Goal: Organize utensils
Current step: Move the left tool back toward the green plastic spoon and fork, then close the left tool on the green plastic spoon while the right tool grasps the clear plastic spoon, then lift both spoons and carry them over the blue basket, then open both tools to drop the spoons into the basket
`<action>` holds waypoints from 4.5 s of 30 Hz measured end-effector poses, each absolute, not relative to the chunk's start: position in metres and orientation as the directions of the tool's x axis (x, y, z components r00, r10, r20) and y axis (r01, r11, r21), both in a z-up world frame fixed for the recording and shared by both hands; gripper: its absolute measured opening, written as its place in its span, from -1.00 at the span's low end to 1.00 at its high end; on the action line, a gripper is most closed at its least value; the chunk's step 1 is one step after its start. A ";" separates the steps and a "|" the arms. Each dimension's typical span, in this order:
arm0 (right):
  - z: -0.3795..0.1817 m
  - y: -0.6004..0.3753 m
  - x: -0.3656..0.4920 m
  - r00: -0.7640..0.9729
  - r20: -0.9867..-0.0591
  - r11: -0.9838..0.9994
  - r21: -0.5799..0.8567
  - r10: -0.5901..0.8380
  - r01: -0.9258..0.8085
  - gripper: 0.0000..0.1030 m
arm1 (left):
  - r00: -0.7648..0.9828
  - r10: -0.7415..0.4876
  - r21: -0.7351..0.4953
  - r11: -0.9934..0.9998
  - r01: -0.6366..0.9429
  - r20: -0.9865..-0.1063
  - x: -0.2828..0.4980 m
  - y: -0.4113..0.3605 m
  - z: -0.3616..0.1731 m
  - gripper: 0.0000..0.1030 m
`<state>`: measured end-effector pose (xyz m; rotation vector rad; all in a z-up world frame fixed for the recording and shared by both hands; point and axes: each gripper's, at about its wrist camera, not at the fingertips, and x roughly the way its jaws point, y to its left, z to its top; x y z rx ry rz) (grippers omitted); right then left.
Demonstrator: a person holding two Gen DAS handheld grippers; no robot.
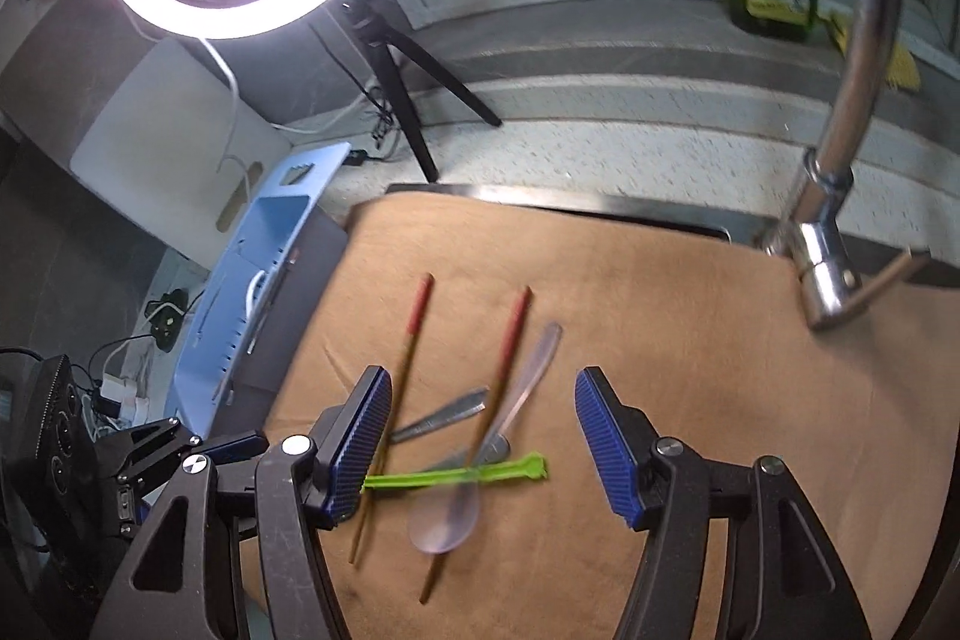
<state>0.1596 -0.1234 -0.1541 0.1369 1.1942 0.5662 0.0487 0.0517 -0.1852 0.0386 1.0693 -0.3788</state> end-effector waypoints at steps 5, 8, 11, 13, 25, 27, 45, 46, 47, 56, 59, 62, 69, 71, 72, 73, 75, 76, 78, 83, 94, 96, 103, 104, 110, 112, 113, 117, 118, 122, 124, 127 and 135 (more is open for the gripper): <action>-0.176 -0.127 0.158 0.196 -0.855 0.861 0.416 0.480 -0.292 0.04 | 0.349 -0.279 -0.133 0.912 0.389 -0.894 0.063 0.037 -0.200 -0.40; -0.193 -0.127 0.160 0.149 -0.860 0.860 0.444 0.487 -0.251 -0.13 | 0.313 -0.270 -0.118 0.895 0.431 -0.911 0.067 0.026 -0.206 -0.47; -0.204 -0.122 0.162 0.115 -0.865 0.860 0.454 0.488 -0.234 -0.22 | 0.292 -0.260 -0.099 0.878 0.469 -0.920 0.070 0.019 -0.210 -0.47; -0.209 -0.119 0.163 0.100 -0.866 0.859 0.458 0.489 -0.230 -0.25 | 0.282 -0.254 -0.090 0.869 0.486 -0.925 0.071 0.015 -0.213 -0.47; -0.228 -0.103 0.173 0.034 -0.888 0.871 0.442 0.459 -0.216 -0.47 | 0.237 -0.230 -0.065 0.833 0.550 -0.944 0.077 -0.003 -0.227 -0.60; -0.230 -0.101 0.174 0.027 -0.891 0.873 0.437 0.453 -0.217 -0.50 | 0.233 -0.233 -0.070 0.833 0.549 -0.944 0.078 -0.002 -0.228 -0.61; -0.234 -0.104 0.178 0.018 -0.887 0.871 0.450 0.462 -0.199 -0.88 | 0.216 -0.248 -0.097 0.837 0.539 -0.944 0.100 -0.006 -0.245 -0.84; -0.234 -0.105 0.179 0.020 -0.885 0.870 0.453 0.465 -0.196 -0.88 | 0.217 -0.249 -0.098 0.837 0.538 -0.944 0.100 -0.006 -0.245 -0.84; -0.233 -0.106 0.178 0.023 -0.883 0.869 0.455 0.468 -0.194 -0.88 | 0.217 -0.251 -0.100 0.839 0.534 -0.943 0.100 -0.005 -0.245 -0.84; -0.229 -0.123 0.184 0.060 -0.865 0.861 0.485 0.498 -0.152 -0.88 | 0.220 -0.280 -0.139 0.855 0.500 -0.934 0.096 0.006 -0.241 -0.90; -0.228 -0.129 0.185 0.072 -0.859 0.859 0.495 0.506 -0.129 -0.88 | 0.224 -0.301 -0.166 0.865 0.474 -0.927 0.098 0.012 -0.240 -0.90; -0.227 -0.135 0.185 0.079 -0.853 0.855 0.507 0.516 -0.112 -0.88 | 0.236 -0.325 -0.199 0.878 0.436 -0.916 0.101 0.020 -0.237 -0.90; -0.218 -0.137 0.182 0.096 -0.839 0.843 0.525 0.536 -0.114 -0.88 | 0.272 -0.337 -0.217 0.895 0.391 -0.901 0.103 0.034 -0.230 -0.90; -0.215 -0.137 0.181 0.103 -0.839 0.843 0.523 0.535 -0.121 -0.88 | 0.285 -0.339 -0.218 0.898 0.382 -0.897 0.101 0.038 -0.227 -0.90; -0.213 -0.136 0.180 0.106 -0.839 0.844 0.522 0.534 -0.125 -0.88 | 0.290 -0.340 -0.220 0.900 0.377 -0.894 0.101 0.039 -0.226 -0.90; -0.213 -0.137 0.180 0.108 -0.839 0.844 0.521 0.533 -0.126 -0.88 | 0.292 -0.342 -0.223 0.900 0.375 -0.893 0.102 0.040 -0.226 -0.90; -0.212 -0.136 0.180 0.114 -0.839 0.845 0.519 0.532 -0.127 -0.88 | 0.302 -0.341 -0.221 0.903 0.368 -0.890 0.101 0.043 -0.224 -0.90; -0.211 -0.136 0.180 0.118 -0.839 0.846 0.518 0.532 -0.128 -0.88 | 0.304 -0.342 -0.222 0.904 0.366 -0.889 0.098 0.044 -0.223 -0.90; -0.211 -0.136 0.179 0.122 -0.837 0.845 0.520 0.533 -0.127 -0.88 | 0.312 -0.342 -0.222 0.905 0.363 -0.887 0.094 0.046 -0.221 -0.90; -0.203 -0.134 0.176 0.136 -0.829 0.838 0.525 0.543 -0.148 -0.89 | 0.325 -0.341 -0.221 0.909 0.353 -0.882 0.084 0.052 -0.216 -0.90; -0.170 -0.108 0.171 0.145 -0.788 0.797 0.566 0.598 -0.211 -0.89 | 0.384 -0.330 -0.218 0.926 0.307 -0.862 0.075 0.078 -0.193 -0.90; -0.162 -0.098 0.170 0.144 -0.779 0.786 0.573 0.611 -0.233 -0.89 | 0.400 -0.322 -0.215 0.933 0.290 -0.858 0.072 0.088 -0.187 -0.90; -0.135 -0.047 0.173 0.132 -0.743 0.738 0.594 0.656 -0.320 -0.88 | 0.450 -0.286 -0.201 0.953 0.226 -0.846 0.067 0.124 -0.173 -0.90; -0.133 -0.041 0.173 0.130 -0.740 0.733 0.595 0.660 -0.329 -0.89 | 0.457 -0.279 -0.199 0.956 0.215 -0.845 0.067 0.130 -0.172 -0.90; -0.127 0.007 0.177 0.106 -0.729 0.705 0.599 0.676 -0.379 -0.89 | 0.487 -0.234 -0.201 0.972 0.120 -0.842 0.062 0.176 -0.171 -0.90; -0.129 0.023 0.180 0.093 -0.727 0.698 0.605 0.681 -0.383 -0.89 | 0.488 -0.221 -0.202 0.975 0.092 -0.845 0.061 0.189 -0.174 -0.90; -0.130 0.029 0.181 0.087 -0.726 0.695 0.608 0.683 -0.383 -0.89 | 0.488 -0.215 -0.202 0.976 0.080 -0.846 0.061 0.195 -0.175 -0.90; -0.139 0.054 0.188 0.062 -0.725 0.689 0.619 0.686 -0.378 -0.89 | 0.486 -0.191 -0.198 0.980 0.037 -0.853 0.060 0.217 -0.182 -0.90; -0.141 0.061 0.190 0.055 -0.725 0.688 0.623 0.686 -0.372 -0.89 | 0.485 -0.188 -0.200 0.979 0.027 -0.854 0.060 0.223 -0.184 -0.90; -0.150 0.084 0.198 0.042 -0.729 0.690 0.626 0.684 -0.362 -0.89 | 0.478 -0.178 -0.204 0.979 -0.003 -0.860 0.061 0.239 -0.191 -0.90; -0.154 0.096 0.200 0.038 -0.734 0.693 0.622 0.678 -0.365 -0.89 | 0.473 -0.176 -0.206 0.978 -0.011 -0.863 0.061 0.244 -0.194 -0.90; -0.159 0.111 0.202 0.020 -0.743 0.694 0.615 0.669 -0.375 -0.88 | 0.468 -0.169 -0.204 0.979 -0.026 -0.868 0.062 0.251 -0.198 -0.90; -0.170 0.128 0.205 0.009 -0.768 0.709 0.587 0.641 -0.390 -0.83 | 0.455 -0.156 -0.211 0.975 -0.072 -0.877 0.064 0.264 -0.206 -0.72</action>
